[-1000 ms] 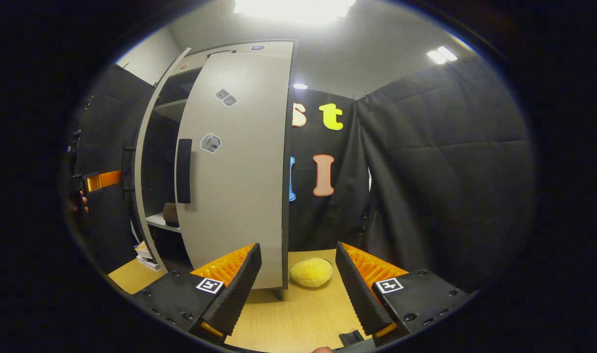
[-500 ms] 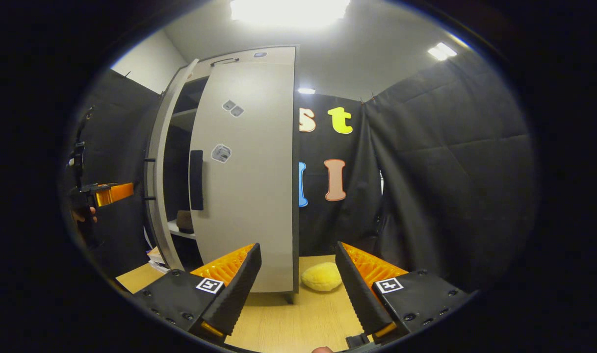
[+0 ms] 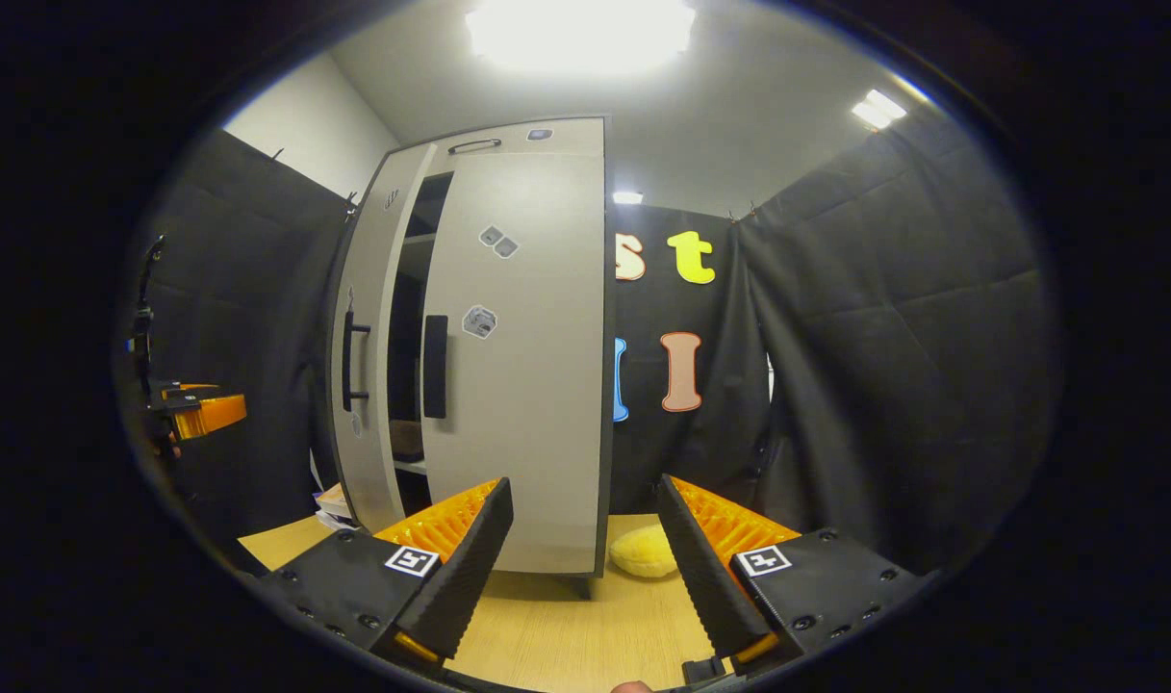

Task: Grab one shoe with the right hand and put it into the shoe cabinet, grab the other shoe with the left hand and put it into the shoe cabinet; then close the right door with the right hand and the left door with the left hand.

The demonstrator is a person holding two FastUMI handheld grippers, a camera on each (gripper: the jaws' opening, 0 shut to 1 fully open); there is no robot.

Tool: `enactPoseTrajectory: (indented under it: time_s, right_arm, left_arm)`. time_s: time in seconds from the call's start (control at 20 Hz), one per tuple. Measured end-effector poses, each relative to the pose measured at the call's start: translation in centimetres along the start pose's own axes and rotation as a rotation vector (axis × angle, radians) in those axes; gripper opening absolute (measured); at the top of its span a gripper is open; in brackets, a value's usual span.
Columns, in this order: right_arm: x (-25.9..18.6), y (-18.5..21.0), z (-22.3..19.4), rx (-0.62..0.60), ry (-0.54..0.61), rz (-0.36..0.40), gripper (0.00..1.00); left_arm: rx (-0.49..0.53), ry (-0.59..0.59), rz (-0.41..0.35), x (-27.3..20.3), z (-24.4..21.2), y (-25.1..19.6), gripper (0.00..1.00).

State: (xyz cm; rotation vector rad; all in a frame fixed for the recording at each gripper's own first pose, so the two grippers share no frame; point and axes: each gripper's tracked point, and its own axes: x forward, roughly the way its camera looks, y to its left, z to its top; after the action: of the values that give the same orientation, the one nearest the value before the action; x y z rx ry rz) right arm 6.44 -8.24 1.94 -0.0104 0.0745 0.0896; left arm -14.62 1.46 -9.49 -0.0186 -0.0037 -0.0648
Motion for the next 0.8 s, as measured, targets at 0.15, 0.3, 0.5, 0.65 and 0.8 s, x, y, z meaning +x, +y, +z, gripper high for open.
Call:
enactPoseTrajectory:
  time_s: [0.15,0.3,0.5,0.65,0.8]
  right_arm:
    - [-1.1,0.2,-0.1,0.008,-0.011,0.003,0.94]
    - [-2.1,0.3,0.1,-0.004,-0.03,0.003,0.96]
    - [-2.3,0.7,-0.1,-0.018,-0.052,0.011,0.96]
    - [-2.7,0.7,-0.1,-0.012,-0.065,0.021,0.96]
    - [-2.8,0.8,-0.2,-0.01,-0.07,0.021,0.94]
  left_arm:
    - [-0.002,0.014,-0.001,-2.7,-0.9,0.8,0.85]
    - [0.014,0.024,0.017,-4.6,-1.5,2.2,0.91]
    - [-0.006,0.029,0.039,-6.5,-2.1,3.4,0.91]
    - [0.004,0.032,0.054,-7.1,-2.3,4.1,0.97]
    - [0.009,0.033,0.053,-7.1,-2.2,4.3,0.91]
